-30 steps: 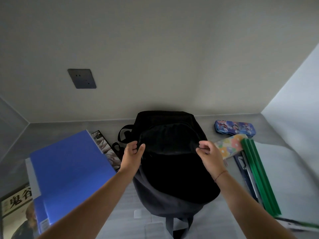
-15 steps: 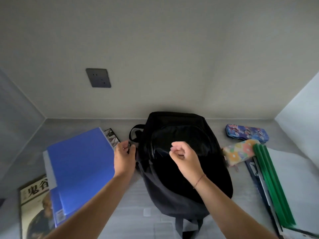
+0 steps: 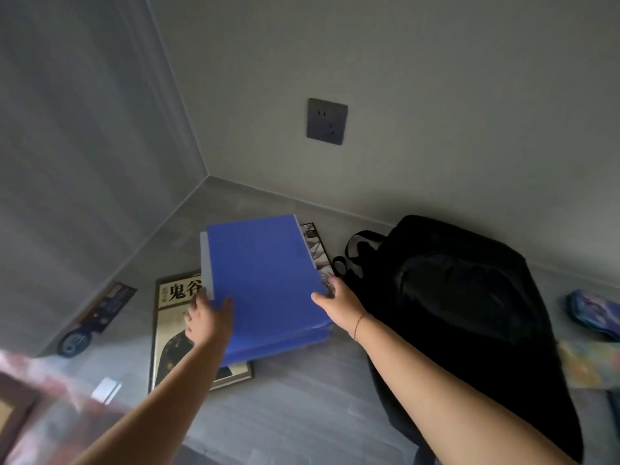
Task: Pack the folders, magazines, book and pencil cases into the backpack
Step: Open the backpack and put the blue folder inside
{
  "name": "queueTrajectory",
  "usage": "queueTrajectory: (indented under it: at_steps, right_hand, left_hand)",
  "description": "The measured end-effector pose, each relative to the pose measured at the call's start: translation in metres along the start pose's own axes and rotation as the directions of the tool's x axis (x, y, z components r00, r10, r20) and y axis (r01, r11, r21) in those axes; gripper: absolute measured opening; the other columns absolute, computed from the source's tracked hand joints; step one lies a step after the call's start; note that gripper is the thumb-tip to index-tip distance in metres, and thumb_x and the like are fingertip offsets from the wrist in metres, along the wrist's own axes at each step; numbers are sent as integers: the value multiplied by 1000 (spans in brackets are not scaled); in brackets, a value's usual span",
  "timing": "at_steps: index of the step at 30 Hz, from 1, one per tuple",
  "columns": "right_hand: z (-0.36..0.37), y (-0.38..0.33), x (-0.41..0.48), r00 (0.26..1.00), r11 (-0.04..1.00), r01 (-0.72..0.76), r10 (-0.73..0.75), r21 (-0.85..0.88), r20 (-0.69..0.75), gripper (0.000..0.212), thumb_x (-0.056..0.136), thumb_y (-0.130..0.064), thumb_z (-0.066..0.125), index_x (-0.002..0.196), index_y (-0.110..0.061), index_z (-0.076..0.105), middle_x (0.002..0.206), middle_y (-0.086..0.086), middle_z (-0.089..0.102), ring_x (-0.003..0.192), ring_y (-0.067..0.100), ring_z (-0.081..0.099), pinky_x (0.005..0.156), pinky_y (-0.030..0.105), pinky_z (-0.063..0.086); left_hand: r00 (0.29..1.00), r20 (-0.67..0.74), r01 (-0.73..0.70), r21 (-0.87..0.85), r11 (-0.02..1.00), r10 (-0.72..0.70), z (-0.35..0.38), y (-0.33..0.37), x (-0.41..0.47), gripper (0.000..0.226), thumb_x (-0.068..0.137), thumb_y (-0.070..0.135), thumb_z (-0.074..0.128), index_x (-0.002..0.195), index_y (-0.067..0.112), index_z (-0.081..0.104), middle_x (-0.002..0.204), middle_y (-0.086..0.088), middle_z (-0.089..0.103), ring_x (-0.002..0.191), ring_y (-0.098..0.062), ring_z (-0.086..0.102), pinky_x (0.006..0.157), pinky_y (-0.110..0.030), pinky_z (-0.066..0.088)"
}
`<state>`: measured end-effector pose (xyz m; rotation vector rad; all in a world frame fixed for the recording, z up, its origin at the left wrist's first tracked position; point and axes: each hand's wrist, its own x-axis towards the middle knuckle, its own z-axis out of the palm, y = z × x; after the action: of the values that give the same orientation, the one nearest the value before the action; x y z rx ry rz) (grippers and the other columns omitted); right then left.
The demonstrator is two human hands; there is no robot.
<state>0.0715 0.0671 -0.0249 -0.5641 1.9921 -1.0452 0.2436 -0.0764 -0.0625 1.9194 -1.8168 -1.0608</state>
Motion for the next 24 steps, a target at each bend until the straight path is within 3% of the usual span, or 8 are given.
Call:
queueTrajectory:
  at_steps: [4, 7, 11, 15, 20, 24]
  right_hand:
    - [13, 12, 31, 994, 990, -110, 110, 88, 11, 49, 89, -20, 60, 134, -16, 40, 127, 5, 58, 100, 20, 60, 84, 29, 48]
    - [21, 19, 44, 991, 984, -131, 134, 120, -24, 47, 88, -17, 61, 131, -14, 41, 120, 4, 58, 103, 23, 61, 86, 32, 50]
    - [32, 30, 59, 987, 971, -160, 163, 177, 0, 50, 85, -22, 64, 131, -15, 45, 125, 7, 60, 108, 26, 62, 93, 38, 52]
    - [35, 32, 64, 987, 959, -162, 159, 232, 32, 35, 88, -17, 62, 122, -11, 57, 119, 9, 65, 102, 27, 64, 82, 33, 53]
    - [30, 35, 71, 985, 950, -164, 145, 267, 91, 34, 89, -20, 61, 122, -11, 60, 120, 8, 66, 104, 25, 65, 82, 33, 52]
    - [21, 21, 67, 997, 897, -39, 6, 440, 78, 23, 85, -18, 68, 107, -16, 63, 106, 2, 69, 93, 17, 67, 78, 28, 54]
  left_hand:
    - [989, 94, 127, -152, 980, -113, -1, -16, 25, 57, 86, 34, 57, 136, 16, 38, 132, -19, 48, 115, -41, 50, 95, -54, 45]
    - [980, 149, 168, -270, 948, -131, -1, -13, 31, 51, 89, 29, 56, 135, 13, 40, 123, -15, 55, 101, -35, 56, 81, -43, 49]
    - [960, 207, 250, -331, 910, -189, 3, -8, 37, 48, 88, 29, 62, 127, 5, 48, 118, -16, 59, 103, -36, 58, 84, -42, 49]
    - [953, 222, 271, -329, 904, -205, 2, -11, 45, 39, 79, 23, 74, 109, 3, 59, 109, -18, 65, 92, -35, 63, 82, -45, 53]
    - [950, 312, 196, -567, 800, -12, -9, -10, 37, 30, 81, 6, 69, 108, 9, 55, 102, -14, 67, 78, -31, 66, 70, -42, 55]
    - [914, 357, 106, -671, 734, 195, -25, 1, 24, 25, 81, 3, 68, 103, 14, 62, 91, -9, 73, 74, -25, 71, 64, -38, 58]
